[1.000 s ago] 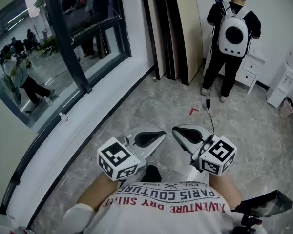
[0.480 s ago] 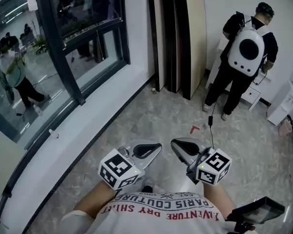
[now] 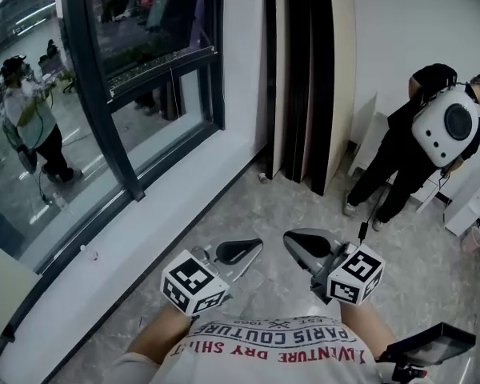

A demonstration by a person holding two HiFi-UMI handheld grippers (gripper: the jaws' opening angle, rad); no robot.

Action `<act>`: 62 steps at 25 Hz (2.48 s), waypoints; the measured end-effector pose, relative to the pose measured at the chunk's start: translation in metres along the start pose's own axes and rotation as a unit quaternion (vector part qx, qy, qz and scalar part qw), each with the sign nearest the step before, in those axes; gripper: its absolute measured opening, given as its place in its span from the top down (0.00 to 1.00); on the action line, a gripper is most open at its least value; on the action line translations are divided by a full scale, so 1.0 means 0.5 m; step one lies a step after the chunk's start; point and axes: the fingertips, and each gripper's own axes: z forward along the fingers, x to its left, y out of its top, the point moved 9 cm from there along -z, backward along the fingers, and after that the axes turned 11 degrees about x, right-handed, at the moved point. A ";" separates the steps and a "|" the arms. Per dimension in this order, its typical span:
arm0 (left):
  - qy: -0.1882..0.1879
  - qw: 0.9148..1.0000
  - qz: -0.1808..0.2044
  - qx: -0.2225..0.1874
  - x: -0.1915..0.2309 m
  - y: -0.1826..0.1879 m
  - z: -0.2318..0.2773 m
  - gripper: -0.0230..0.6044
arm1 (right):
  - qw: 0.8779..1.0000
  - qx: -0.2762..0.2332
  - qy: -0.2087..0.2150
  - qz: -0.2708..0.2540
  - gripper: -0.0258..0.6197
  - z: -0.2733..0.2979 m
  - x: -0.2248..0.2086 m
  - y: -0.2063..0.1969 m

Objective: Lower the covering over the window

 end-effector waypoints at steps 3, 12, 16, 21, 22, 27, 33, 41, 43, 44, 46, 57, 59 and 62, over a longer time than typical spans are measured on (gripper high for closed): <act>0.007 1.000 -0.003 -0.001 0.037 0.002 0.017 0.96 | 1.000 -0.003 0.002 0.002 0.95 0.016 -0.030 0.006; 0.023 0.999 -0.031 0.013 0.143 -0.005 0.096 0.96 | 1.000 -0.001 0.022 0.015 0.95 0.092 -0.156 -0.001; 0.035 0.998 -0.039 0.022 0.233 0.005 0.178 0.96 | 0.999 0.000 0.040 0.031 0.95 0.155 -0.287 -0.011; 0.046 0.997 -0.058 0.032 0.393 0.039 0.318 0.96 | 0.997 -0.016 0.065 0.044 0.95 0.236 -0.500 0.009; 0.048 0.996 -0.060 0.031 0.429 0.050 0.350 0.96 | 0.997 -0.015 0.065 0.044 0.95 0.250 -0.548 0.014; 0.058 0.996 -0.064 0.033 0.593 0.111 0.494 0.96 | 0.997 -0.006 0.062 0.049 0.95 0.309 -0.763 0.044; 0.077 0.994 -0.066 0.026 0.707 0.161 0.570 0.96 | 0.997 -0.013 0.069 0.040 0.95 0.369 -0.928 0.103; 0.120 0.988 -0.089 0.025 0.863 0.157 0.571 0.96 | 0.993 -0.007 0.111 0.034 0.95 0.521 -1.017 0.143; 0.121 0.988 -0.090 0.024 0.918 0.154 0.578 0.96 | 0.993 -0.003 0.113 0.028 0.95 0.567 -1.043 0.152; 0.121 0.988 -0.091 0.022 0.949 0.153 0.584 0.96 | 0.993 0.001 0.112 0.024 0.95 0.591 -1.059 0.156; 0.118 0.988 -0.094 0.017 1.017 0.148 0.598 0.96 | 0.994 0.008 0.109 0.022 0.95 0.642 -1.099 0.164; 0.129 0.987 -0.095 0.019 1.460 0.173 0.615 0.96 | 0.997 0.004 0.064 0.031 0.95 0.984 -1.326 0.322; 0.130 0.987 -0.091 0.015 1.516 0.181 0.609 0.96 | 0.998 0.003 0.063 0.022 0.95 1.032 -1.348 0.347; 0.134 0.987 -0.085 0.012 1.584 0.185 0.601 0.96 | 0.998 0.002 0.066 0.010 0.95 1.086 -1.371 0.364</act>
